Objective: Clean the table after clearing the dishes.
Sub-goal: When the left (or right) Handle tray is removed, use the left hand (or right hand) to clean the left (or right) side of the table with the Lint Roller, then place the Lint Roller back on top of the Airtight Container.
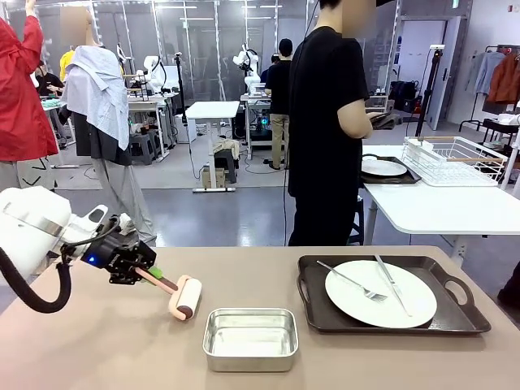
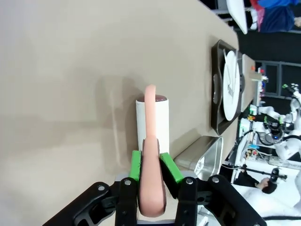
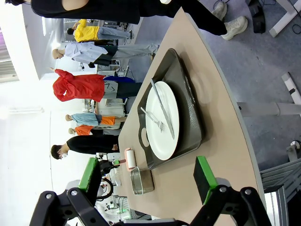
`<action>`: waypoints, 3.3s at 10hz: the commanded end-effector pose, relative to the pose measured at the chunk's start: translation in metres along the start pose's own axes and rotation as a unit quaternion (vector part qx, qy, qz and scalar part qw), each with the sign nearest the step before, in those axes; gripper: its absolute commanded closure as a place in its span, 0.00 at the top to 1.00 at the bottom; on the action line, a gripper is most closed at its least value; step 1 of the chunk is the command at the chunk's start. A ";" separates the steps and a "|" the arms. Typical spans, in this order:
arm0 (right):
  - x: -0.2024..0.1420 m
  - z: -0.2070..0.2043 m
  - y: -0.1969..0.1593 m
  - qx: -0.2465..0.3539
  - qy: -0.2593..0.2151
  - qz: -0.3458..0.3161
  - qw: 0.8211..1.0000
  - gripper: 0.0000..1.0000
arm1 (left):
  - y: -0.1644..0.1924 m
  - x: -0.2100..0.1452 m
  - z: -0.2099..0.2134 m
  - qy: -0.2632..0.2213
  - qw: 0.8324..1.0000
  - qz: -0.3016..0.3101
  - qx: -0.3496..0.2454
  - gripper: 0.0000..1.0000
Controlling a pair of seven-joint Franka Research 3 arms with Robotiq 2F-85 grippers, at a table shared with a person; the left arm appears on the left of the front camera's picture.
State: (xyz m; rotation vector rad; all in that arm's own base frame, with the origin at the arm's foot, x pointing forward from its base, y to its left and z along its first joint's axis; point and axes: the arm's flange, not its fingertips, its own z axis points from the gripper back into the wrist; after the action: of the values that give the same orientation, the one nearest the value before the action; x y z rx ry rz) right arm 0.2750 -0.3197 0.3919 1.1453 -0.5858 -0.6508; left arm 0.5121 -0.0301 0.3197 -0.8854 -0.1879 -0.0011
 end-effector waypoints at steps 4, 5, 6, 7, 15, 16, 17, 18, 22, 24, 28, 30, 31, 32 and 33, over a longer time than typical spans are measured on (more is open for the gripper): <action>-0.002 0.003 0.003 0.003 0.002 0.001 1.000 1.00 | 0.029 -0.006 0.019 0.021 0.994 -0.016 0.108 0.23; -0.002 0.003 0.003 0.003 0.002 0.001 1.000 1.00 | 0.028 -0.005 0.027 0.025 0.991 -0.012 0.130 0.23; -0.002 0.003 0.003 0.003 0.002 0.001 1.000 1.00 | 0.030 -0.006 0.033 0.036 0.987 -0.008 0.159 0.23; -0.002 0.003 0.003 0.003 0.002 0.001 1.000 1.00 | 0.032 -0.009 0.041 0.048 0.979 0.001 0.197 0.23; -0.002 0.003 0.003 0.003 0.002 0.001 1.000 1.00 | 0.050 -0.015 0.114 0.054 0.889 0.074 0.448 0.23; -0.002 0.003 0.003 0.003 0.002 0.001 1.000 1.00 | 0.041 -0.015 0.119 0.051 0.886 0.068 0.456 0.23; -0.002 0.003 0.003 0.003 0.002 0.001 1.000 1.00 | 0.025 -0.014 0.125 0.043 0.894 0.057 0.442 0.23; -0.002 0.003 0.003 0.003 0.002 0.001 1.000 1.00 | 0.003 -0.016 0.138 0.027 0.889 0.043 0.455 0.23; -0.002 0.003 0.003 0.003 0.002 0.001 1.000 1.00 | -0.113 -0.047 0.201 -0.084 0.862 -0.049 0.498 0.23; -0.002 0.003 0.003 0.003 0.002 0.001 1.000 1.00 | -0.116 -0.050 0.207 -0.112 0.872 -0.045 0.475 0.23; -0.002 0.003 0.003 0.003 0.002 0.001 1.000 1.00 | -0.121 -0.038 0.208 -0.084 0.870 -0.062 0.483 0.23; -0.002 0.003 0.003 0.003 0.002 0.001 1.000 1.00 | -0.121 -0.038 0.208 -0.084 0.870 -0.062 0.483 0.23; -0.002 0.003 0.003 0.003 0.002 0.001 1.000 1.00 | -0.121 -0.038 0.208 -0.084 0.870 -0.062 0.483 0.23; -0.002 0.003 0.003 0.003 0.002 0.001 1.000 1.00 | -0.121 -0.038 0.208 -0.084 0.870 -0.062 0.483 0.23; -0.002 0.003 0.003 0.003 0.002 0.001 1.000 1.00 | -0.121 -0.038 0.208 -0.084 0.870 -0.062 0.483 0.23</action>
State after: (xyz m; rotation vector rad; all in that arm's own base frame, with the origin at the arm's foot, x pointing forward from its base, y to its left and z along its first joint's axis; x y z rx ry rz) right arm 0.2750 -0.3197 0.3919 1.1453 -0.5857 -0.6508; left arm 0.4316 0.0495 0.5304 0.1330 -0.3570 0.0514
